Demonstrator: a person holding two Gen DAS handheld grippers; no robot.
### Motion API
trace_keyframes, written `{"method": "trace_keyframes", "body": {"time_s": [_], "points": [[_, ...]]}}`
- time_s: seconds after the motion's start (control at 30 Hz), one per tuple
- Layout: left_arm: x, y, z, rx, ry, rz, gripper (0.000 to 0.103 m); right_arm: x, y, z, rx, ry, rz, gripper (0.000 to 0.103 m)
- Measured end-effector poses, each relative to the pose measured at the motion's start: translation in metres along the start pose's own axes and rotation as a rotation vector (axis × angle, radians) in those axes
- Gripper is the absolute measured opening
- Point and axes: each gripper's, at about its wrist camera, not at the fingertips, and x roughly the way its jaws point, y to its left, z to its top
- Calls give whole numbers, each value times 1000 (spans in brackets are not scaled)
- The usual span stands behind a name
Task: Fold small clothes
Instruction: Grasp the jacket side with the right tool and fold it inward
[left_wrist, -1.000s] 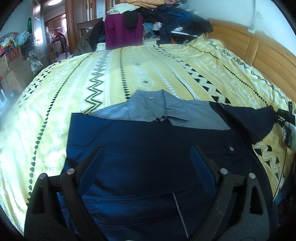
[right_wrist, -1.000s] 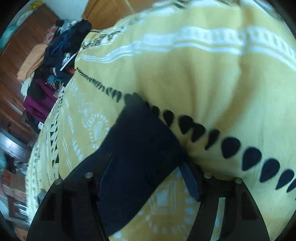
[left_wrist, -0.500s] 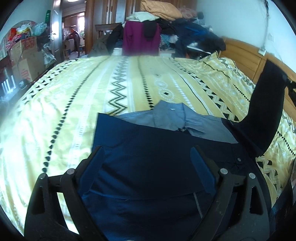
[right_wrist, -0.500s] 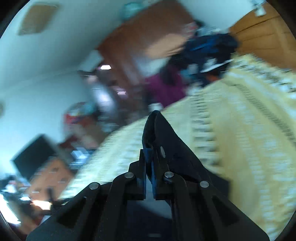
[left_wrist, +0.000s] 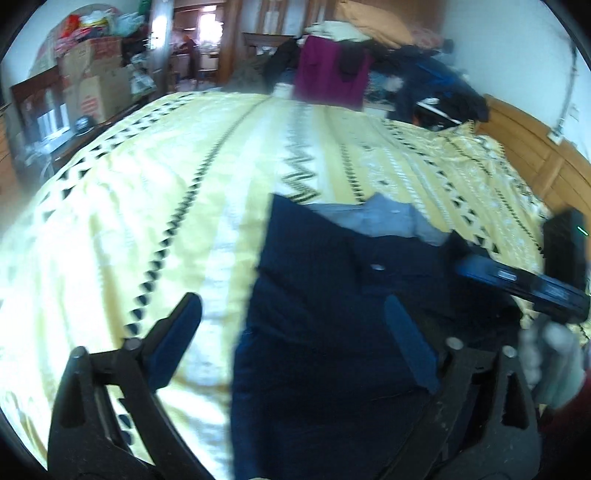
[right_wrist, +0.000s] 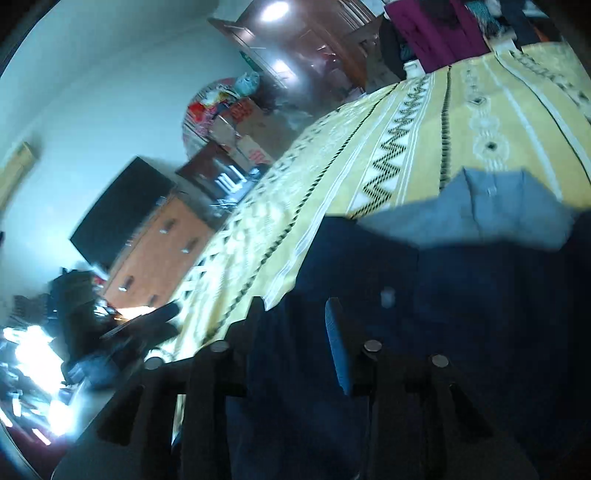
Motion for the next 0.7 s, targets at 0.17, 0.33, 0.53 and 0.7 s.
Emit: {"method": "trace_keyframes", "body": {"time_s": [0.17, 0.33, 0.53, 0.7], "points": [[20, -4, -5, -36, 80, -99, 102, -78, -36, -33, -17, -35, -221, 51], [57, -83, -1, -15, 187, -435, 100, -135, -85, -61, 118, -60, -344, 52], [144, -104, -7, -222, 315, -467, 86, -153, -107, -93, 194, -49, -332, 56], [176, -119, -9, -221, 337, -374, 75, -158, -116, -105, 199, -33, -323, 56]]}}
